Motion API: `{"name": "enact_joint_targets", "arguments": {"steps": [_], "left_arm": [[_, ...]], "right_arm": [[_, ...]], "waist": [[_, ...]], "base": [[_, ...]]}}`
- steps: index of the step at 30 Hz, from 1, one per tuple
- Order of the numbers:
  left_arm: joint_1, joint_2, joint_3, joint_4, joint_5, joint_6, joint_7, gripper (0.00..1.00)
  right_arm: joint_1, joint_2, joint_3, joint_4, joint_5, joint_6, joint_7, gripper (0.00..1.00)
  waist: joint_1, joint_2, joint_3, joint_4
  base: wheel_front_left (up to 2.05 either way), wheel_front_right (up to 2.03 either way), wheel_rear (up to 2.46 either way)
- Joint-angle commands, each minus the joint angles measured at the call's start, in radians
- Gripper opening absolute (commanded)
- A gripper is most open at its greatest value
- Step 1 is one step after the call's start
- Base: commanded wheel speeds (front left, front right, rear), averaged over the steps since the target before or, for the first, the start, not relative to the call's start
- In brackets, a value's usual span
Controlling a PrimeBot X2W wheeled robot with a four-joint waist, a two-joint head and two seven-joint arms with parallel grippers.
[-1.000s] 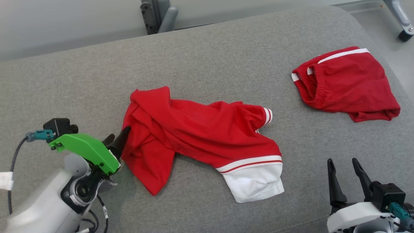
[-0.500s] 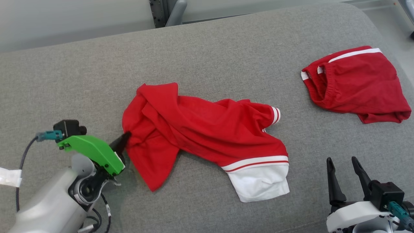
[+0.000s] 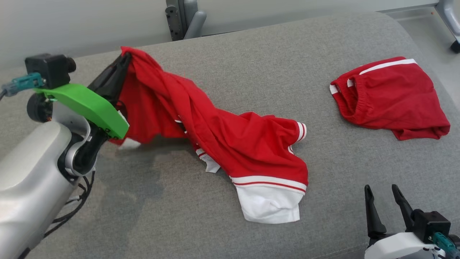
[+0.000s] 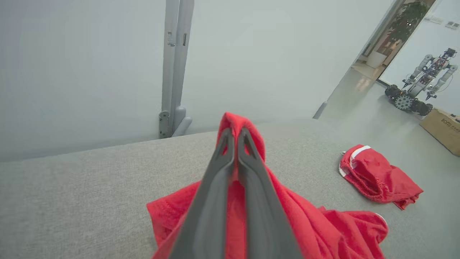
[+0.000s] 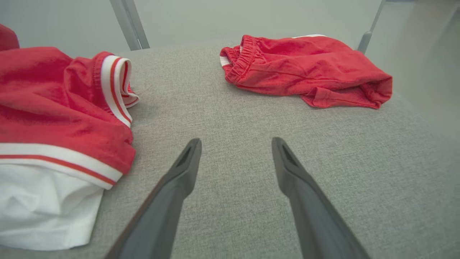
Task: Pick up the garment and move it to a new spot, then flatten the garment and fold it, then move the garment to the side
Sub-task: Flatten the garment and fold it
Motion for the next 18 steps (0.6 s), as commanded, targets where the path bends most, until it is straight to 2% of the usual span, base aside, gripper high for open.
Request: {"name": "enact_joint_targets", "arguments": {"steps": [1,5,8,13,16,18], "left_arm": [[-0.021,0.028,-0.002,-0.031,0.036,0.011,-0.015,0.0],[0.011,0.081,-0.021,-0.185,0.114,0.04,-0.068,0.0],[0.116,0.141,-0.034,-0.276,0.149,0.086,-0.103,0.0],[0.381,0.168,0.014,-0.332,0.094,0.16,-0.139,0.0],[0.513,0.125,0.078,-0.316,0.115,0.17,-0.143,0.0],[0.594,0.086,0.119,-0.282,0.148,0.151,-0.141,0.0]], "right_arm": [[0.015,-0.003,-0.007,0.001,0.006,-0.001,-0.003,1.0],[0.033,-0.003,-0.017,-0.002,0.01,-0.001,-0.003,1.0],[0.036,-0.003,-0.022,-0.004,0.015,-0.001,-0.003,1.0],[0.044,-0.003,-0.028,-0.003,0.019,-0.001,-0.003,1.0],[0.042,-0.003,-0.035,-0.005,0.004,-0.001,-0.003,1.0],[0.04,-0.003,-0.039,-0.005,-0.007,-0.001,-0.003,1.0]], "waist": [[0.0,0.0102,-0.005,0.0],[0.0,0.0102,-0.011,0.006],[0.0,0.0102,-0.008,0.01],[0.0,0.0102,0.01,0.033],[0.0,0.0102,0.023,0.062],[0.0,0.0102,0.026,0.086]], "base": [[0.0,0.0,0.0],[0.0,0.0,0.0],[0.0,0.0,0.0],[0.0,0.0,0.0],[0.0,0.0,0.0],[0.0,0.0,0.0]]}}
